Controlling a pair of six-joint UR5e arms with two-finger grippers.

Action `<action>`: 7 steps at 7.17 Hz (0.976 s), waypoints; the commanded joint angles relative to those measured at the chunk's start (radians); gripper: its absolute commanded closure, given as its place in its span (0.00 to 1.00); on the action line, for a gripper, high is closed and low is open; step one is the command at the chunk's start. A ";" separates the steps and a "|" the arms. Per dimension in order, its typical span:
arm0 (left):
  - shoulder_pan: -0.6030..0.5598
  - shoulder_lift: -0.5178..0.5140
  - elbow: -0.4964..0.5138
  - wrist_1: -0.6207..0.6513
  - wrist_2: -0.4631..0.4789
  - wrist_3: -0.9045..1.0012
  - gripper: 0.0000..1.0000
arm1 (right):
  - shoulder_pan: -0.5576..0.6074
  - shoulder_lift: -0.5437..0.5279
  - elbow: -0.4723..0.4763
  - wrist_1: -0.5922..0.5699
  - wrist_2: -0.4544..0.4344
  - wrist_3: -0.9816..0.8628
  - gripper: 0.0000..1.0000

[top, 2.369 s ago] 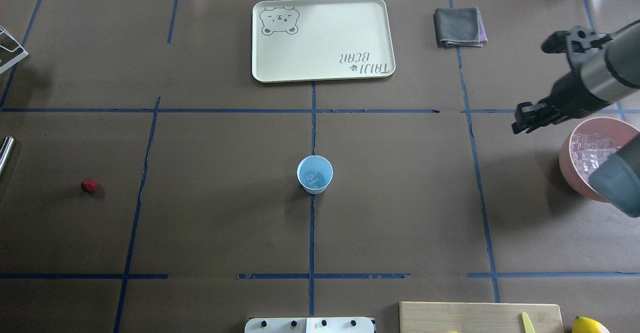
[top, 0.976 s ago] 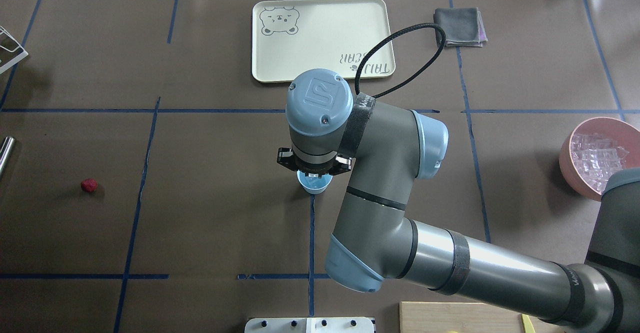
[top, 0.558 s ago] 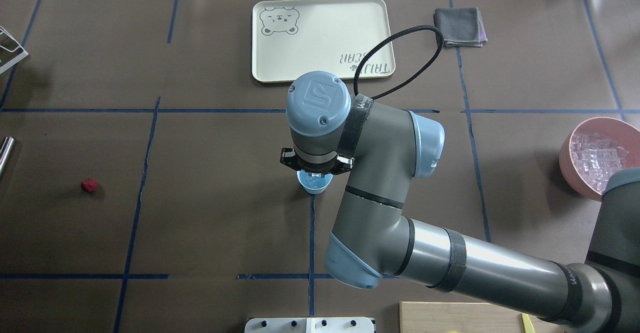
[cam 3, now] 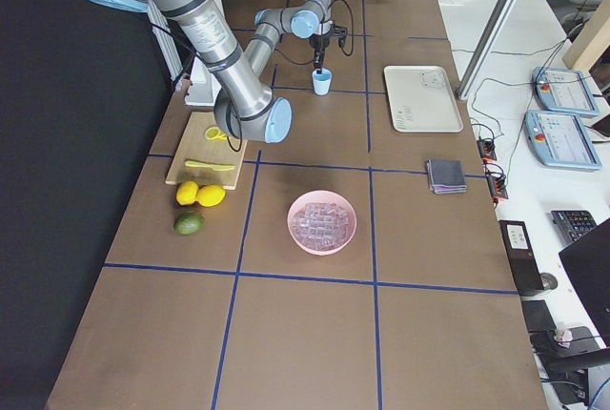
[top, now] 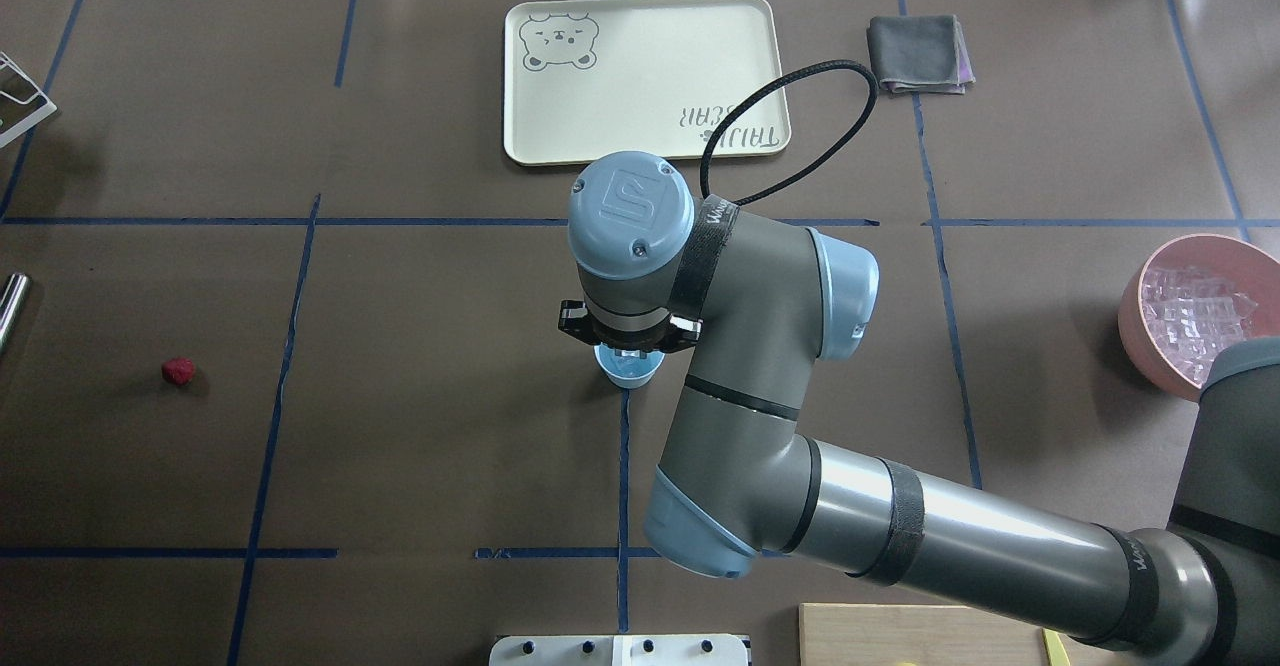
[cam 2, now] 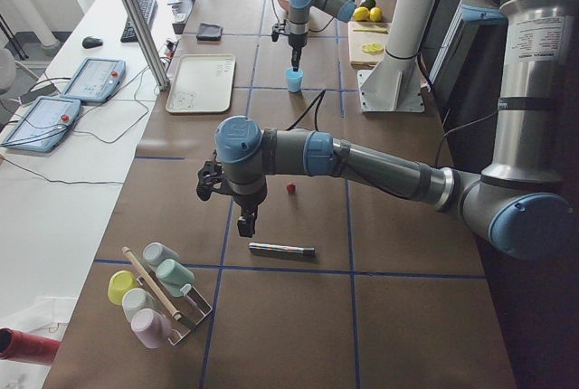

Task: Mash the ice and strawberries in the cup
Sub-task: 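Open the right gripper to drop the ice cube into the cup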

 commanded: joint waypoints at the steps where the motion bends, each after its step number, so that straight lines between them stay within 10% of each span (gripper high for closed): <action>1: 0.000 -0.001 -0.001 0.000 0.000 0.000 0.00 | -0.001 0.001 0.001 0.004 0.000 0.002 0.34; 3: 0.000 -0.001 -0.001 0.000 0.000 0.000 0.00 | -0.001 0.001 0.007 0.004 0.000 0.002 0.02; 7: 0.002 -0.002 -0.007 -0.005 0.008 0.000 0.00 | 0.001 0.001 0.015 0.004 0.000 0.000 0.02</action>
